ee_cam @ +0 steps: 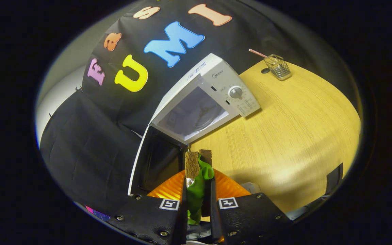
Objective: Open the microwave, put the food inside, and close the microwave door.
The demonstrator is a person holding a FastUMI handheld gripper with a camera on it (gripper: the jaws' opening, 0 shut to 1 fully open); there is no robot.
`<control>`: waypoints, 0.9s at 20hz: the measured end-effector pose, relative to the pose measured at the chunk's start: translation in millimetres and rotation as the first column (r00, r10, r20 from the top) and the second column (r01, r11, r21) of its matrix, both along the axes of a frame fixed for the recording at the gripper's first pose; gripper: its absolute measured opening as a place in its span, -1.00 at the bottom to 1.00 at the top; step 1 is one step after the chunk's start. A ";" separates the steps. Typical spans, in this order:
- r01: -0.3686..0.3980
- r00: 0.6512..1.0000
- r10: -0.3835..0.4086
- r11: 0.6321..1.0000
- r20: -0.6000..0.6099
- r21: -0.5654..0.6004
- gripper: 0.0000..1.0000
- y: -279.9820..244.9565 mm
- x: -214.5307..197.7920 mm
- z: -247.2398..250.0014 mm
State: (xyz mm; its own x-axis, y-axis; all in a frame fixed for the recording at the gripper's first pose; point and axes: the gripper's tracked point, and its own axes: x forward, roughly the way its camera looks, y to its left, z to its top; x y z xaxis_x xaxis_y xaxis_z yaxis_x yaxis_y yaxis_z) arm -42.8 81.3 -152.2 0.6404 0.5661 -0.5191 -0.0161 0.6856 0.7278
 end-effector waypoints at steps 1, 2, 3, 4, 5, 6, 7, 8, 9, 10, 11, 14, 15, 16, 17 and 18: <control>0.006 1.000 -0.006 1.000 0.007 0.007 -0.46 7.8 5.0 2.1; 0.012 1.000 -0.013 1.000 0.014 0.012 -0.46 15.7 10.6 4.4; 0.017 1.000 -0.017 1.000 0.020 0.018 -0.46 23.4 16.9 6.1; 0.024 0.999 -0.025 0.999 0.024 0.023 -0.46 29.5 23.1 8.3; 0.031 0.999 -0.032 0.999 0.027 0.028 -0.46 36.0 29.5 8.6; 0.042 0.999 -0.043 0.999 0.033 0.034 -0.46 42.8 36.6 8.3; 0.055 0.998 -0.056 0.998 0.039 0.040 -0.46 48.5 44.4 7.8; 0.067 0.997 -0.069 0.997 0.043 0.046 -0.46 53.9 50.8 7.5; 0.079 0.996 -0.082 0.995 0.048 0.053 -0.46 58.3 57.2 7.2; 0.094 0.994 -0.097 0.994 0.054 0.058 -0.46 62.9 65.1 6.5; 0.106 0.992 -0.109 0.992 0.058 0.063 -0.46 67.7 71.8 5.8; 0.139 0.987 -0.145 0.987 0.074 0.086 -0.46 83.7 92.1 1.0; 0.152 0.984 -0.159 0.984 0.079 0.091 -0.46 87.9 99.1 -1.1; 0.162 0.982 -0.171 0.982 0.084 0.098 -0.46 92.6 104.4 -2.3; 0.176 0.979 -0.185 0.979 0.089 0.105 -0.46 96.5 111.3 -4.0; 0.188 0.976 -0.198 0.976 0.092 0.109 -0.46 100.8 117.2 -7.6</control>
State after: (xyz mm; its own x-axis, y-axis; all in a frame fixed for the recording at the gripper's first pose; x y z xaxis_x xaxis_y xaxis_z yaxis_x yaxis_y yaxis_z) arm 74.4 182.1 -159.8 0.7890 0.4720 -0.3933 0.0325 0.6072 0.7939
